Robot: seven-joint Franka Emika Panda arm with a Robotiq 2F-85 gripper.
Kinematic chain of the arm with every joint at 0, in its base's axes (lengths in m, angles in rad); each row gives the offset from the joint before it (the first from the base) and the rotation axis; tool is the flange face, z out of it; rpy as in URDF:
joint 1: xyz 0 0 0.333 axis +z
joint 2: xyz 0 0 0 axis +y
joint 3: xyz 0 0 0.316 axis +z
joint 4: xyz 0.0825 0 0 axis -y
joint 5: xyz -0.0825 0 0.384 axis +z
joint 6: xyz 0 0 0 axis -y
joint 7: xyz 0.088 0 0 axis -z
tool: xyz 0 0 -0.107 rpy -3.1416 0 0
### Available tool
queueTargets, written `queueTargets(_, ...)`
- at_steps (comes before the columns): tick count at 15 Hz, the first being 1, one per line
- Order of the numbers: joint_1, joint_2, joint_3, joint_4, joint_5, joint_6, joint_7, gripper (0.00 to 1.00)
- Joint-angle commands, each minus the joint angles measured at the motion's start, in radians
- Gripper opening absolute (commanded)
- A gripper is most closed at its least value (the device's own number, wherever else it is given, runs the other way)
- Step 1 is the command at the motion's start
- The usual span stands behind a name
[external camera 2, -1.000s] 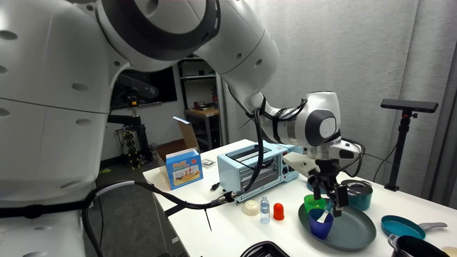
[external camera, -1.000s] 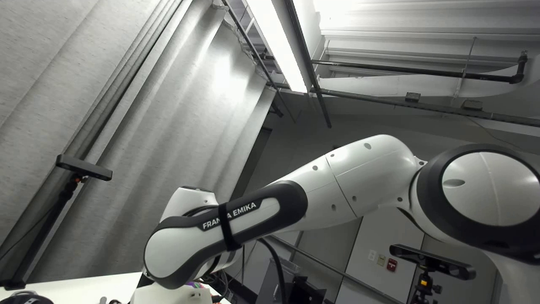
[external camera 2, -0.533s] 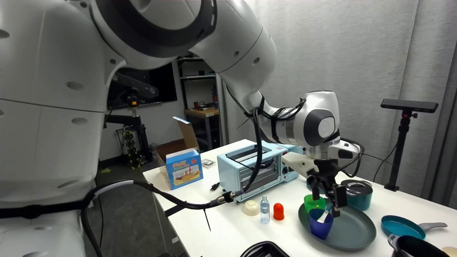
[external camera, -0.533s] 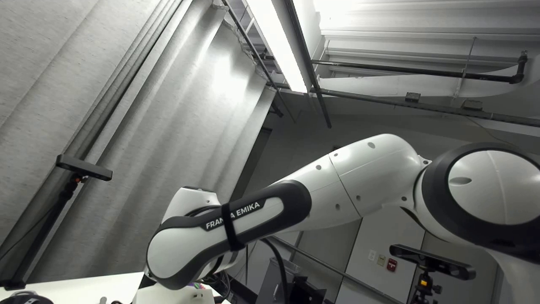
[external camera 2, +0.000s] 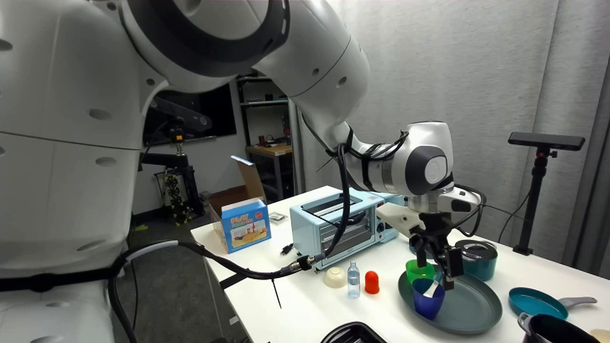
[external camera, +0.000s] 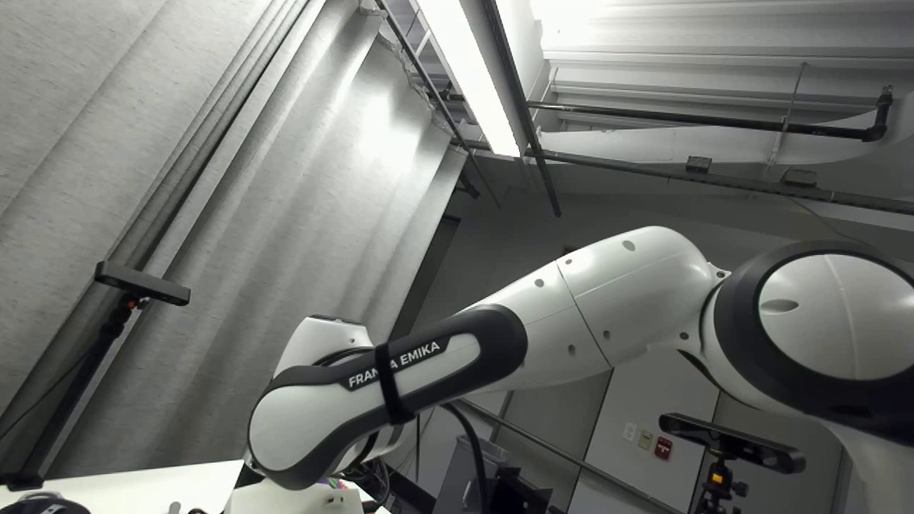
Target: Put the light green cup on the grey plate, put the dark blue cup on the grey plate
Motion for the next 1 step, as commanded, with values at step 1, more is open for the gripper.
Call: queueTargets(1,-0.007,0.000,0.007,0.001,-0.003,-0.002,0.001,1.00)
